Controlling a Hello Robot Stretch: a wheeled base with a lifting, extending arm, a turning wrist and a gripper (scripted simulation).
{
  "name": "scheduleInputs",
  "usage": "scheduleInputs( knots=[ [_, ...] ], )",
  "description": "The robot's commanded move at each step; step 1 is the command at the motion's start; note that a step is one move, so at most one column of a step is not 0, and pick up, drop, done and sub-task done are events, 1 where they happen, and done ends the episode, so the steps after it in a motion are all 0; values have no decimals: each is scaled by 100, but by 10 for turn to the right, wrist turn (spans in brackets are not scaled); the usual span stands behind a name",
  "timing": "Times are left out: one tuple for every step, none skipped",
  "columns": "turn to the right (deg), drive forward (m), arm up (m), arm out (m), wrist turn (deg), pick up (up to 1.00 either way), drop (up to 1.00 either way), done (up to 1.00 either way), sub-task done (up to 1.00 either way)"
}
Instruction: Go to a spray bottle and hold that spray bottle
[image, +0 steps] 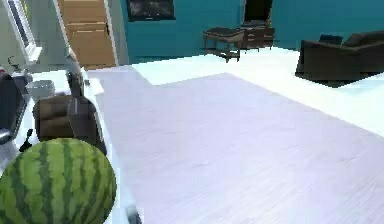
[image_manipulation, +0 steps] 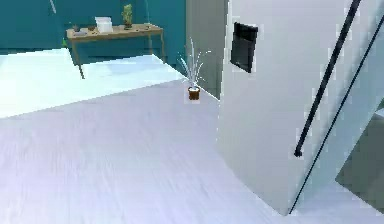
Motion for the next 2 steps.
scheduleInputs(
  knots=[
    [450,0,0,0,0,0,0,0,0],
    [450,0,0,0,0,0,0,0,0]
  ],
)
